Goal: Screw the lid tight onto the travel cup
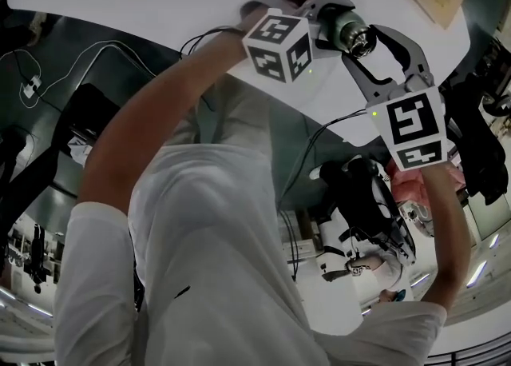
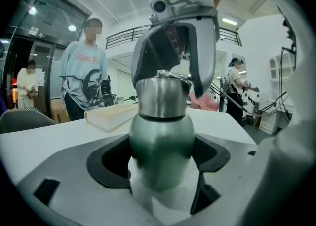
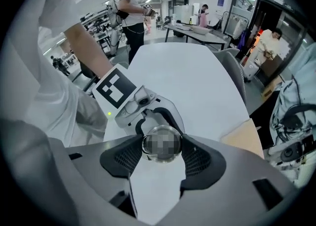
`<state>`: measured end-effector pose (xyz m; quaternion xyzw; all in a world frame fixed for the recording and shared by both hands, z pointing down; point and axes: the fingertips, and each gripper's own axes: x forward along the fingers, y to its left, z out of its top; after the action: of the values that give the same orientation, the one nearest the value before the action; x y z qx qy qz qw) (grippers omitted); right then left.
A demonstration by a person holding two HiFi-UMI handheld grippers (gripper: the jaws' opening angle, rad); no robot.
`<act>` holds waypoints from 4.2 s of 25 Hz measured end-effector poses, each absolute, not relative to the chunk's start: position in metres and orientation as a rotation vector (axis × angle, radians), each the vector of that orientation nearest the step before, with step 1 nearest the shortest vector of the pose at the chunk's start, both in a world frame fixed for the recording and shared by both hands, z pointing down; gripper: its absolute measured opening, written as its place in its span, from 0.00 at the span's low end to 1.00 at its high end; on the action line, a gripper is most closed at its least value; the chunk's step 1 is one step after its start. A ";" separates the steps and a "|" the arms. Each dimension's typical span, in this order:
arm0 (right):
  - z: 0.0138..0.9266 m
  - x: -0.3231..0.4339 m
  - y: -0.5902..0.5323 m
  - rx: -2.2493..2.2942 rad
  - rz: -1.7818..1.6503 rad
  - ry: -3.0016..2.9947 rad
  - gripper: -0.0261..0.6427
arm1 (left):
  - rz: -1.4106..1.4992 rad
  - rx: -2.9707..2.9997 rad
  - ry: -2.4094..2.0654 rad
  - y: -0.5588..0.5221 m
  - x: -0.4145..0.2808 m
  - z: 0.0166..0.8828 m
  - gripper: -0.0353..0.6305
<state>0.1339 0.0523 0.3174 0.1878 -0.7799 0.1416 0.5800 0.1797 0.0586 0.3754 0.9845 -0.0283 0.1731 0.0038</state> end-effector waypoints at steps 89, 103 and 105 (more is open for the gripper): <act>0.092 0.132 0.199 2.054 0.333 -2.120 0.04 | 0.349 2.805 -0.865 0.122 -0.039 0.091 0.06; 0.090 0.117 0.203 2.068 0.329 -2.092 0.04 | 0.345 2.798 -0.844 0.131 -0.053 0.085 0.06; 0.089 0.118 0.204 2.071 0.324 -2.088 0.04 | 0.342 2.802 -0.842 0.132 -0.052 0.084 0.06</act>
<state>0.1177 0.2037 0.0894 0.6970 -0.7029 0.1091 0.0913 -0.0522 0.1315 0.0838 0.9466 -0.2846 0.1154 0.0979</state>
